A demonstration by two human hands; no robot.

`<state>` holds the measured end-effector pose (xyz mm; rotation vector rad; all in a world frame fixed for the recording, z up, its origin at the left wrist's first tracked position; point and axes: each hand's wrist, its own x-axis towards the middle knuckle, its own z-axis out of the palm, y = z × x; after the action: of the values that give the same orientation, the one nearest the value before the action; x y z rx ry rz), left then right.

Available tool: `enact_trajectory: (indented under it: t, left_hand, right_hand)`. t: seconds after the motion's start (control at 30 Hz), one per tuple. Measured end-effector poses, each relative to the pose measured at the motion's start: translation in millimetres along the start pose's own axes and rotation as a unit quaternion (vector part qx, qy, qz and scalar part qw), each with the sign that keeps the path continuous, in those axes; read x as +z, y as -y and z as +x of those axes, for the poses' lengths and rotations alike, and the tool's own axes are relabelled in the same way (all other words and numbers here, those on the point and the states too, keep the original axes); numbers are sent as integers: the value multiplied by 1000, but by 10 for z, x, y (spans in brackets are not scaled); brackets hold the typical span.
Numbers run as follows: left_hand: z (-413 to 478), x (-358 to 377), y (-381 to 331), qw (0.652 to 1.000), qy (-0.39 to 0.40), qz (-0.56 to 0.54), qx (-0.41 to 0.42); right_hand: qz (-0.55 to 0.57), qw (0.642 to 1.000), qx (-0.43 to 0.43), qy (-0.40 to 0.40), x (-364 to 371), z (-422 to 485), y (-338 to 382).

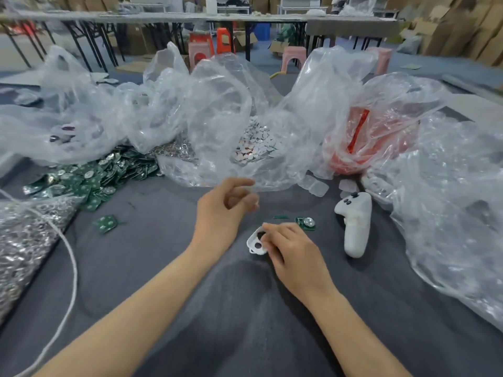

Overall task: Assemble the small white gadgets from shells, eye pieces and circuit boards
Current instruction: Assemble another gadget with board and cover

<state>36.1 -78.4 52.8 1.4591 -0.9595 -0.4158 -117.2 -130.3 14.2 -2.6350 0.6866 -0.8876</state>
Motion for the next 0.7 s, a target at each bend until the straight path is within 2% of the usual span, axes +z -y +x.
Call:
enact_trajectory:
  t: [0.17,0.3,0.37,0.5,0.7]
  left_hand:
    - [-329,-8,183,994,8,-71,-79]
    - [-396,-3,242,989,-7,-123,-83]
    - [-402,-5,239,986,12,-141,-86]
    - [-414,-20,222,983,50,-160,-79]
    - [-422,-12,214,985,61,-147,-69]
  right_hand:
    - [-38,999,-33,9,39,193,-47]
    - [68,994,-11,-89,27,173,-63]
    - [130,985,21,-109,10,164,-54]
    - [249,963,72,-71,-25,134,31]
    - [297,947,114,-42,-67,124,60]
